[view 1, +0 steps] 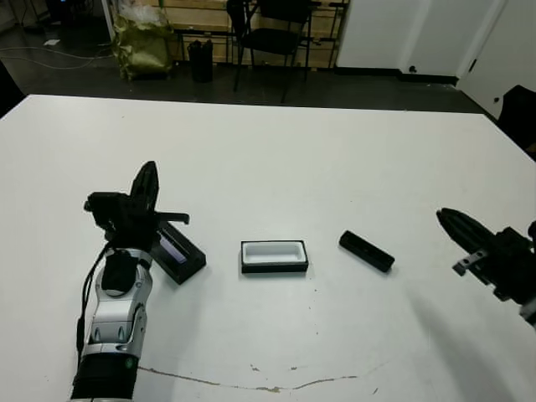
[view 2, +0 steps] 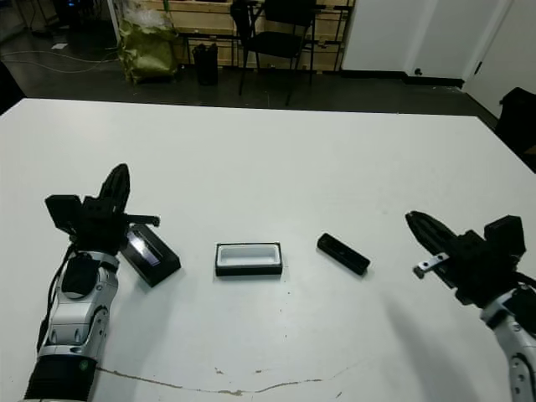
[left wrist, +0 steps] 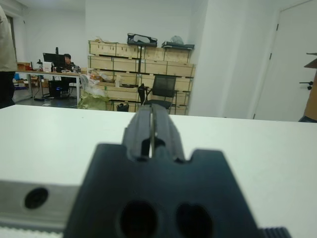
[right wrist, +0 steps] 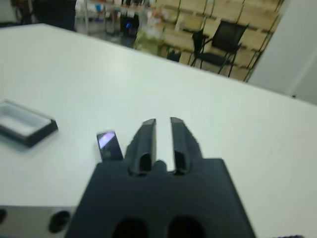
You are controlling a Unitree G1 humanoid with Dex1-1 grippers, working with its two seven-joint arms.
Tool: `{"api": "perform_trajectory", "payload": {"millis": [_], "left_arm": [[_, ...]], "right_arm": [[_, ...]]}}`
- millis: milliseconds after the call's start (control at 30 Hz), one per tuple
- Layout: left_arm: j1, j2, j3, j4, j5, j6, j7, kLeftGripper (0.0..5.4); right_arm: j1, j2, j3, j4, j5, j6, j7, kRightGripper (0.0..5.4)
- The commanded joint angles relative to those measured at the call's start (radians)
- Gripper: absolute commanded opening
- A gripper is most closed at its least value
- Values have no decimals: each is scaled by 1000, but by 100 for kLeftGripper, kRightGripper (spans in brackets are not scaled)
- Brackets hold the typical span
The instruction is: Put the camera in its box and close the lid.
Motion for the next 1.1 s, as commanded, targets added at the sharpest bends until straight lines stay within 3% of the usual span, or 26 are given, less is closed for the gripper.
{"api": "perform_trajectory", "payload": {"millis": [33, 333, 600, 733, 1100], "left_arm": [[8, 8, 1, 9, 2, 19, -2, 0], [8, 8, 2, 6, 1, 23, -2, 0], [7, 7, 3, 11, -2, 21, -4, 0], [4, 8, 4, 21, -5, 9, -9, 0], [6, 12, 4, 19, -3, 11, -14, 0]], "right_arm": [[-19, -32, 21, 68, -5, 13, 60, 147], [-92, -17, 83, 238, -39, -93, 191, 351], [-110, 4, 127, 256, -52, -98, 200, 531], [-114, 20, 134, 275, -53, -131, 204, 538], [-152, 30, 150, 317, -25, -119, 251, 538]]}}
